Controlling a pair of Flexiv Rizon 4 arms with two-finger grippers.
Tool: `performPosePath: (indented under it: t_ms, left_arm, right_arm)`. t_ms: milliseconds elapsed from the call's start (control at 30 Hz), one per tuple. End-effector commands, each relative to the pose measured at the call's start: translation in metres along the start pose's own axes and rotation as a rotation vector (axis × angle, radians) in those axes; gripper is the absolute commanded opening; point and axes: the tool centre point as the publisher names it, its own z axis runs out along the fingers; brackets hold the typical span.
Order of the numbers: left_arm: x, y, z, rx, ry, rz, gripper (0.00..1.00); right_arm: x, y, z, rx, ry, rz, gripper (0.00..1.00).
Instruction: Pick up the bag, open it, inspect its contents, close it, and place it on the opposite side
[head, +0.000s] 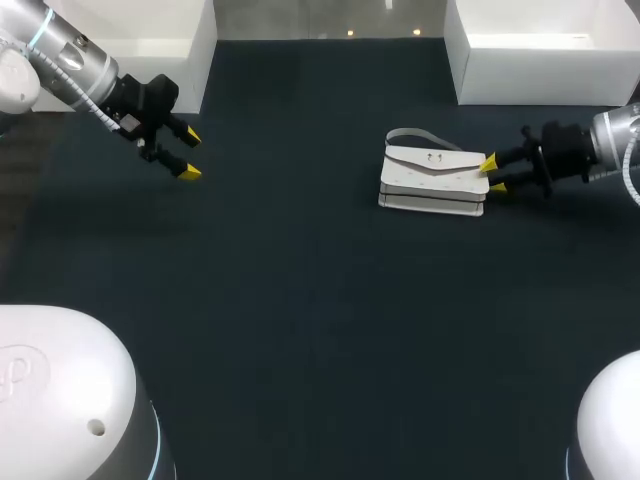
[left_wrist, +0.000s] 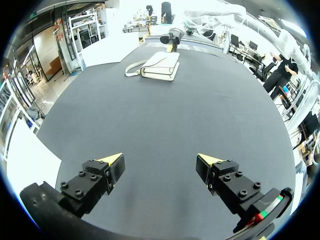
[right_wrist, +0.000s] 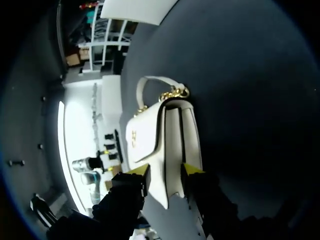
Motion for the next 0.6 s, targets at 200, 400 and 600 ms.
performPosePath:
  t_ms: [200,400,600]
  left_arm:
    - [0.0001,0.0005,0.0008,0.002,-0.002,0.001,1.0]
    - [0.0001,0.0005,0.0008,0.002,-0.002,0.001,1.0]
    - [0.0001,0.0005,0.0008,0.002,-0.002,0.001,1.0]
  right_arm:
    - [0.0039,-0.0012,0.0059,0.0,-0.013,-0.001,0.21]
    - [0.0038,-0.0028,0.0074,-0.007,-0.01,0.005,0.0]
    - [0.0048,-0.0036,0.0089,-0.019,-0.002,0.007,0.0]
